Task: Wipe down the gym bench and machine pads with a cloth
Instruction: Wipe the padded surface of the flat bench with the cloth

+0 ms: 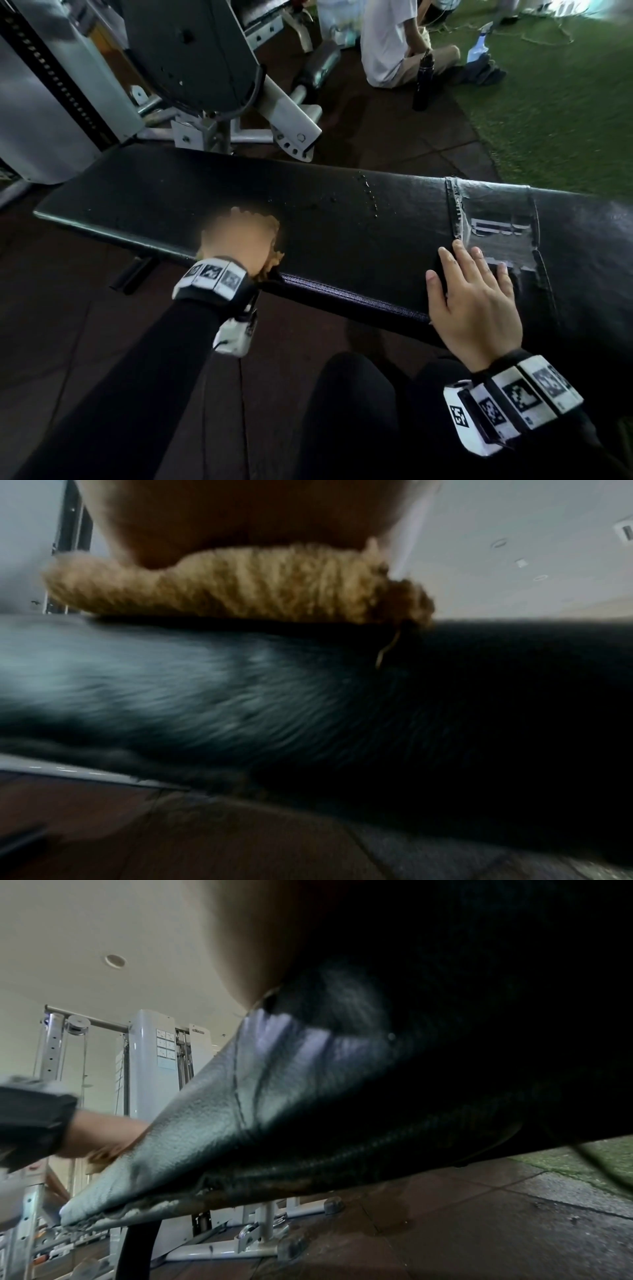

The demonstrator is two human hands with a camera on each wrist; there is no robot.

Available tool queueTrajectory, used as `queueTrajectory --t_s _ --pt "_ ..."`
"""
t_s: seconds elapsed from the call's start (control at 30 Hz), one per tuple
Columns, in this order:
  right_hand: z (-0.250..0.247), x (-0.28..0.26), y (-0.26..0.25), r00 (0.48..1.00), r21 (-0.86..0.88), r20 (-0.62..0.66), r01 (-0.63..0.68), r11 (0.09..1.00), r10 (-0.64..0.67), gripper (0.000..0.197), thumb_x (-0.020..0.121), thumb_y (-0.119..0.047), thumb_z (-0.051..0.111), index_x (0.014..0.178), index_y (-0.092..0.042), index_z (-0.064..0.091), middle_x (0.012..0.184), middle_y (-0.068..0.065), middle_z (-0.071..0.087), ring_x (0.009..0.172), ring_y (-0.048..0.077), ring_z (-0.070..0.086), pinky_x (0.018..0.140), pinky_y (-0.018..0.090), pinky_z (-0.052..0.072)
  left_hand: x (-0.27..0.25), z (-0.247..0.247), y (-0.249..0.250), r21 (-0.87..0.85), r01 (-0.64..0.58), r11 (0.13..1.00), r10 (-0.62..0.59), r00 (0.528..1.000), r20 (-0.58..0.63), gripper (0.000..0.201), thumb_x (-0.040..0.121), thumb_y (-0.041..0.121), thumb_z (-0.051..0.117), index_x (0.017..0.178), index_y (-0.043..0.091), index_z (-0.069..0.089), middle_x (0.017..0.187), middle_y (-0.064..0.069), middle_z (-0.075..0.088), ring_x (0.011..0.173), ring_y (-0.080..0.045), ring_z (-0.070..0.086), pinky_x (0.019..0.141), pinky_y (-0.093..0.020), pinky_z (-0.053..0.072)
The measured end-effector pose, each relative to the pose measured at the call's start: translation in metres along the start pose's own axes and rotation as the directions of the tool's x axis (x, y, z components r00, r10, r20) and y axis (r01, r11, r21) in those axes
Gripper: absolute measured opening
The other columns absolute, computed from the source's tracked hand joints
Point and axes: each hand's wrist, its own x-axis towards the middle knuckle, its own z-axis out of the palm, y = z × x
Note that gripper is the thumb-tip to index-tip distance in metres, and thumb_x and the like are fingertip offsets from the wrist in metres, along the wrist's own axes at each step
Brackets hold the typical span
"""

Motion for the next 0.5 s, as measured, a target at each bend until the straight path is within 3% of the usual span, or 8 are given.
queueTrajectory --t_s 0.13,0.27,0.4,0.5 --pt "-0.001 0.0 0.0 1.0 -0.003 0.004 -0.001 1.0 0.001 0.052 0.094 -0.038 0.033 0.13 -0.007 0.054 0.14 0.014 0.048 0.134 0.031 0.04 0.113 0.051 0.021 -0.001 -0.002 0.062 0.076 -0.245 0.967 0.242 0.969 0.047 0.072 0.094 0.063 0.023 0.152 0.024 0.01 0.16 0.003 -0.001 0.147 -0.023 0.002 0.118 -0.046 0.003" --pt "-0.002 -0.001 0.001 1.0 0.002 0.014 0.0 1.0 0.0 0.052 0.094 -0.037 0.032 0.132 -0.008 0.053 0.141 0.013 0.047 0.135 0.029 0.039 0.114 0.049 0.02 -0.032 0.014 0.105 0.128 -0.514 0.849 0.515 0.857 0.026 0.07 0.093 0.063 0.025 0.151 0.027 0.012 0.16 0.007 0.004 0.147 -0.017 0.003 0.118 -0.042 0.002" --pt "-0.003 -0.001 0.001 1.0 0.009 0.016 -0.007 1.0 0.007 0.051 0.094 -0.037 0.034 0.133 -0.01 0.052 0.142 0.012 0.046 0.136 0.027 0.038 0.115 0.047 0.019 -0.071 0.027 0.082 0.124 -0.67 0.732 0.681 0.726 -0.096 0.07 0.089 0.066 0.018 0.149 0.03 0.023 0.157 0.013 0.017 0.145 -0.011 0.013 0.118 -0.036 0.008" --pt "-0.003 -0.001 0.002 1.0 0.01 0.015 -0.006 1.0 0.006 0.051 0.094 -0.036 0.033 0.133 -0.01 0.052 0.142 0.011 0.046 0.136 0.027 0.038 0.115 0.046 0.019 -0.082 0.028 0.041 0.114 -0.708 0.697 0.717 0.685 -0.125 0.066 0.089 0.059 0.025 0.147 0.029 0.03 0.155 0.011 0.025 0.143 -0.011 0.022 0.117 -0.036 0.017"
